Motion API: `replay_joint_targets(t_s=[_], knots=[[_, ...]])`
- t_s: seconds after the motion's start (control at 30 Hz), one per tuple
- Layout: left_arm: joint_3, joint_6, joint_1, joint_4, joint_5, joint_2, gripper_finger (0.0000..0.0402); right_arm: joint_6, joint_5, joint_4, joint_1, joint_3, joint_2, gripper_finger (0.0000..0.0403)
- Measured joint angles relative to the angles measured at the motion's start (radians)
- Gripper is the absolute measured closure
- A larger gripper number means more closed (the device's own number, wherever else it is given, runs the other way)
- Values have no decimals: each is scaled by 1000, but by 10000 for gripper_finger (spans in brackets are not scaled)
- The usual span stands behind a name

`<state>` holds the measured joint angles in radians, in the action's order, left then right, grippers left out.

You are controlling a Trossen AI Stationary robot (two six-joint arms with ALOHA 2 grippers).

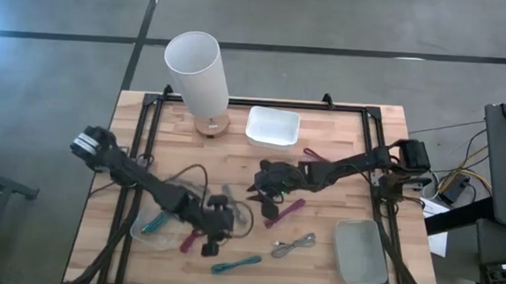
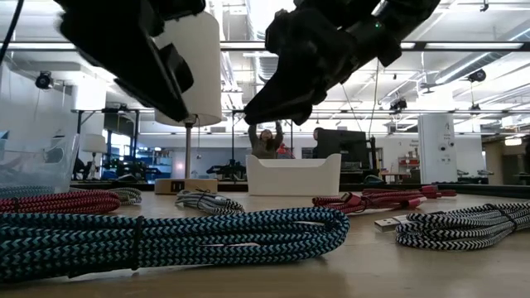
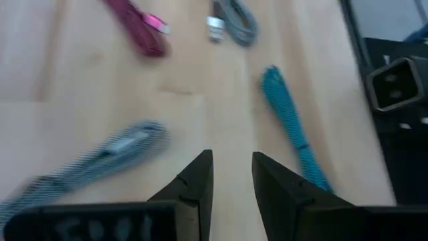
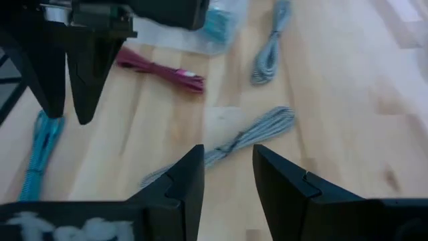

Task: Pick & Place USB Port
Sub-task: Put the blue black charger cable into the transparent bin

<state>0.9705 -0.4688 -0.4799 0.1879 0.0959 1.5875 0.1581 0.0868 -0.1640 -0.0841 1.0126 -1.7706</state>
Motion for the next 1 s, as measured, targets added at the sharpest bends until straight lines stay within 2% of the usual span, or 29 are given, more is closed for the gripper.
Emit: replay_joint_targets(t_s=[0.3,0.57,0.7,0.87,1.0], knots=[[88,-111,-121,-2,0,108,295,0,-9,0,-77,0,0,282],[111,-167,-156,-4,10,217,218,-3,-9,3,-120,-1,0,280],[114,-151,-172,-5,10,258,195,-1,-11,3,-136,-2,0,283],[114,-131,-192,-11,32,280,194,23,-11,3,-154,-2,0,288],[109,-106,-196,-11,34,281,221,74,-11,2,-162,-2,0,289]])
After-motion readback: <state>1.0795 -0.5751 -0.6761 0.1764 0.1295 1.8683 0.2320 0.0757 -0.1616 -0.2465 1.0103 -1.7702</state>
